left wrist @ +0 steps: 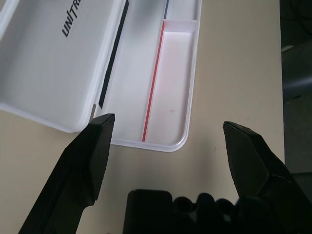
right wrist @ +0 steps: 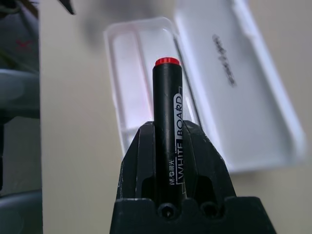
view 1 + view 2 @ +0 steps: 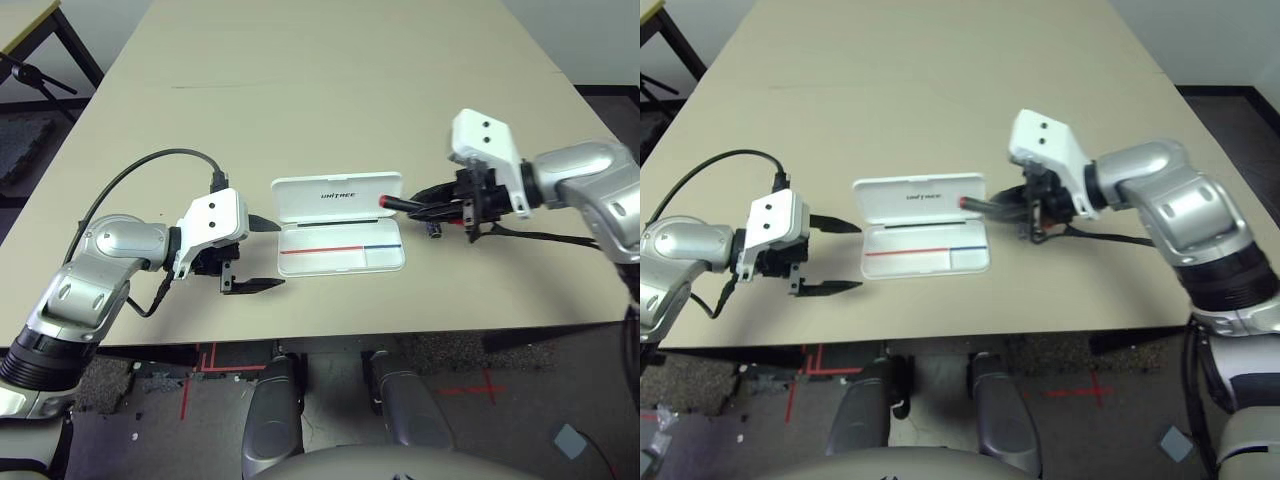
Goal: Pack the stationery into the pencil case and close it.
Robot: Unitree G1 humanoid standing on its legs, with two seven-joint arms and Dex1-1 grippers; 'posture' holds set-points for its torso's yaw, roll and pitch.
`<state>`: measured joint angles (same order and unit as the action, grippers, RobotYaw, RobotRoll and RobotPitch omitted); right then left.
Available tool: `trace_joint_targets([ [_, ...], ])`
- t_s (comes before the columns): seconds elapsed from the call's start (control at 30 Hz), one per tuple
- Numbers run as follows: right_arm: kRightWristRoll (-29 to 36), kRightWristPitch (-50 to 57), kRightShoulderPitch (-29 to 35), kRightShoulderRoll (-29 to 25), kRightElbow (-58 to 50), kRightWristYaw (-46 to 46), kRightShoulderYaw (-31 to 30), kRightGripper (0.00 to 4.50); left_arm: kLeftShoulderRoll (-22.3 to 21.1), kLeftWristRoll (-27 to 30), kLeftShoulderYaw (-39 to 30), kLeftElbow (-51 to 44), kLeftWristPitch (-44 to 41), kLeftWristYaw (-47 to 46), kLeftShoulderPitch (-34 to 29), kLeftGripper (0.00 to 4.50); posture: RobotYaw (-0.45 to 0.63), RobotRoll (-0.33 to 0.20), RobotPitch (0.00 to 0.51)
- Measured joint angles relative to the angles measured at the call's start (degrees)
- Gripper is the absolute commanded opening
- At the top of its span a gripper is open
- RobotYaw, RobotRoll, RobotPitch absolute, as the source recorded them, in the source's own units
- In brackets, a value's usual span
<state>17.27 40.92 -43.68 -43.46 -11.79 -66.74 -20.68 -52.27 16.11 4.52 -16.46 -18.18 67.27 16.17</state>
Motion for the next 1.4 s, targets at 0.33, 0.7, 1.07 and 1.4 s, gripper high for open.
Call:
trace_joint_targets([
  [0.33,-12.9,-9.4,-3.0,9.2,5.2,4.9,-8.3,0.51,-0.6,0.1,-1.9,-3.4,-2.2,-1.8,-3.3,4.50,0.08,0.000,0.182],
  [0.7,-22.4,-21.7,-3.1,18.0,16.9,8.4,-11.0,0.51,-0.8,0.1,-3.5,-5.3,-3.4,-3.0,-4.3,4.50,0.11,0.000,0.181],
  [1.07,-24.4,-24.4,-3.1,19.5,19.0,7.5,-10.2,3.09,-1.3,0.6,-5.0,-5.8,-5.9,-4.3,-6.0,4.50,0.11,0.000,0.190],
  [1.4,-7.0,-5.4,0.5,10.1,7.6,-6.8,-0.7,4.46,-0.4,2.9,-9.0,-7.4,-13.9,-10.5,-7.8,4.50,0.10,0.000,0.199],
])
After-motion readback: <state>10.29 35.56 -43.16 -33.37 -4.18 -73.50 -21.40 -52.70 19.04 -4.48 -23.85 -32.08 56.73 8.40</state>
